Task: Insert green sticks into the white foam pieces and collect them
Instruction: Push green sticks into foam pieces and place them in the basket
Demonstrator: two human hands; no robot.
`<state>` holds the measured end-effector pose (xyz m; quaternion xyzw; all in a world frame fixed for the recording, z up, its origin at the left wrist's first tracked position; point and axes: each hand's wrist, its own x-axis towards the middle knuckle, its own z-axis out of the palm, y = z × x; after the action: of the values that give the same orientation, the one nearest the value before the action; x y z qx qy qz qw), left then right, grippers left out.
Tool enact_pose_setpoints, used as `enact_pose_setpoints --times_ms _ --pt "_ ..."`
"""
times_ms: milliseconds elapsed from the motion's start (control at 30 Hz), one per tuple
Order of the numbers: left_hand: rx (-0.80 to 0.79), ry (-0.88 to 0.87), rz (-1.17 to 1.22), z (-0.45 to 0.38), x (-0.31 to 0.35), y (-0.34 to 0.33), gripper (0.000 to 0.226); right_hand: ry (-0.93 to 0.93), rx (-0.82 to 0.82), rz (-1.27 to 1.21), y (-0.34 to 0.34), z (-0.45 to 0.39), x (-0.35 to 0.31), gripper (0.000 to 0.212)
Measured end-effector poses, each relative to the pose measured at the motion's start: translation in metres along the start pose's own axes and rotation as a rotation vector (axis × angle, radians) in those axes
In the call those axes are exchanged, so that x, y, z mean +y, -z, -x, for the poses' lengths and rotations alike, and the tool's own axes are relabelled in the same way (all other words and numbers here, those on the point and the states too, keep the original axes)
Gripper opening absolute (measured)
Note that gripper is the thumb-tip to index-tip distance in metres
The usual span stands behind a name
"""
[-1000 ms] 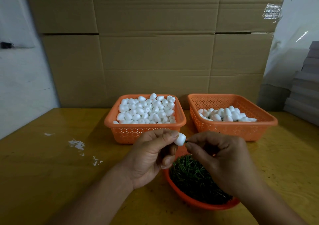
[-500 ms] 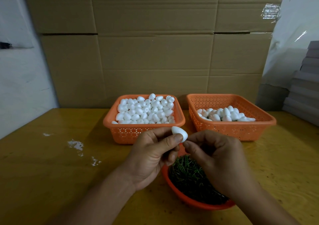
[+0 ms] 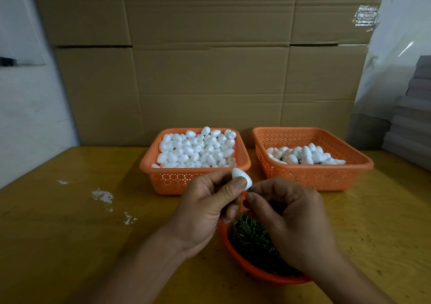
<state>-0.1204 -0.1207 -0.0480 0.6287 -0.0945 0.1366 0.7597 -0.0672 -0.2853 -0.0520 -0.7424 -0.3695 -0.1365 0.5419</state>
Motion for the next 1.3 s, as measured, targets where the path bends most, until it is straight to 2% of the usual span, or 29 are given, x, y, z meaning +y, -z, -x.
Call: enact_pose_setpoints --times_ms 433,567,767,833,967,1067,1167,1300 --pt "-0.003 -0.043 -0.057 0.0 0.0 0.001 0.017 0.049 -0.003 -0.039 -0.002 0.002 -0.001 0.007" --pt "0.017 -0.048 -0.071 0.0 -0.003 0.0 0.017 0.008 -0.016 -0.093 -0.001 0.0 0.003 0.007" --pt "0.058 -0.008 -0.062 0.002 -0.004 -0.004 0.039 -0.103 0.051 -0.15 0.003 -0.01 0.013 0.013" --pt "0.122 0.003 -0.072 0.001 -0.004 -0.002 0.047 -0.125 0.146 -0.081 0.013 -0.021 0.02 0.015" --pt "0.154 -0.006 -0.075 0.002 -0.008 -0.003 0.045 -0.217 0.32 0.145 0.042 -0.059 0.045 0.022" --pt "0.109 -0.024 -0.061 0.002 -0.01 -0.007 0.055 -0.344 0.412 0.355 0.064 -0.088 0.076 0.007" --pt "0.084 -0.029 -0.058 0.002 -0.009 -0.006 0.06 -0.453 0.381 0.596 0.078 -0.108 0.101 0.019" --pt "0.083 -0.013 -0.038 0.002 -0.007 -0.002 0.062 -0.621 0.272 0.814 0.085 -0.129 0.116 0.022"
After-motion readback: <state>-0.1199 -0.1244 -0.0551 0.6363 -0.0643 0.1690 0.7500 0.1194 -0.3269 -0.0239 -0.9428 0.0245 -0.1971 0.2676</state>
